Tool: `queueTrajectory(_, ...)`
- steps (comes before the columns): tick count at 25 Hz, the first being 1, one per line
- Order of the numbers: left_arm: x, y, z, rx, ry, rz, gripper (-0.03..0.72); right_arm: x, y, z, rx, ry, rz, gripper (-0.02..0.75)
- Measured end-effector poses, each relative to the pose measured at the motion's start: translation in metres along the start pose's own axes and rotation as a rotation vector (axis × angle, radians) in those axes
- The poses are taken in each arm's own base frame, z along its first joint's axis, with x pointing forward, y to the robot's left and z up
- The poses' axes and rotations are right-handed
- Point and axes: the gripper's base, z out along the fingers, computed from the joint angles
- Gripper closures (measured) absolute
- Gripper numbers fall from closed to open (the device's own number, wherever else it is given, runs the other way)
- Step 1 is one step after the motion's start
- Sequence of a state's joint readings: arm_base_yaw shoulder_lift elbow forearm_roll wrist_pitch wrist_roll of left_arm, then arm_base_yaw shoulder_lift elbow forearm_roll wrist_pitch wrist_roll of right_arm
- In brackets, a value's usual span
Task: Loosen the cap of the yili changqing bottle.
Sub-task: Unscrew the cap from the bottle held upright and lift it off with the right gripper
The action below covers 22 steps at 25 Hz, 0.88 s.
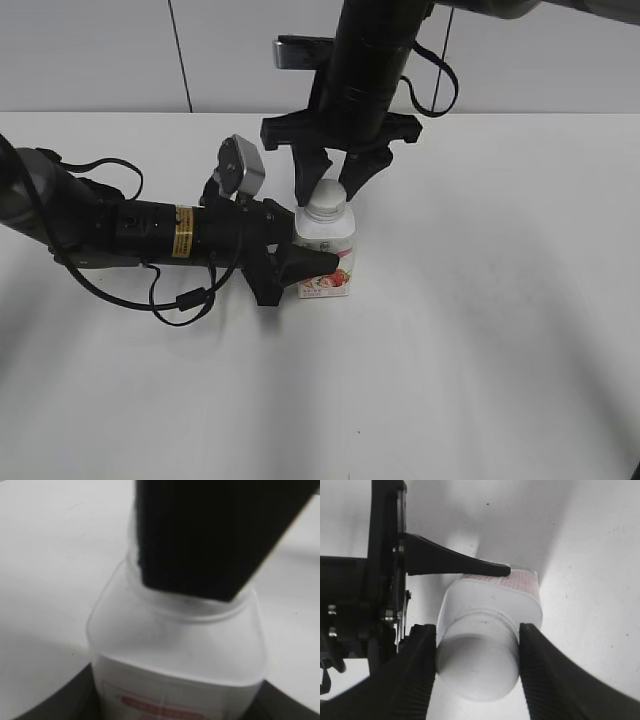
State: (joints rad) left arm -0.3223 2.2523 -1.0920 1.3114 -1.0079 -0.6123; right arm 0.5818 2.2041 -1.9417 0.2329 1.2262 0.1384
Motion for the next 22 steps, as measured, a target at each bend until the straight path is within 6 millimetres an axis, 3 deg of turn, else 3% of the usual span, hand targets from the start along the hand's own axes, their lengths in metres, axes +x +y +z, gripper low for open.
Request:
queueTrajectory(14, 0.0005, 0.0003, 0.0000, -0.004, 0.005, 0.000, 0.309, 0.0000, 0.0004, 0.0000, -0.004, -0.001, -0.660, 0.342)
queueTrajectory(22, 0.0007, 0.0007, 0.0000, -0.007, 0.008, -0.001, 0.309, 0.0001, 0.0004, 0.0000, -0.005, -0.001, -0.867, 0.342)
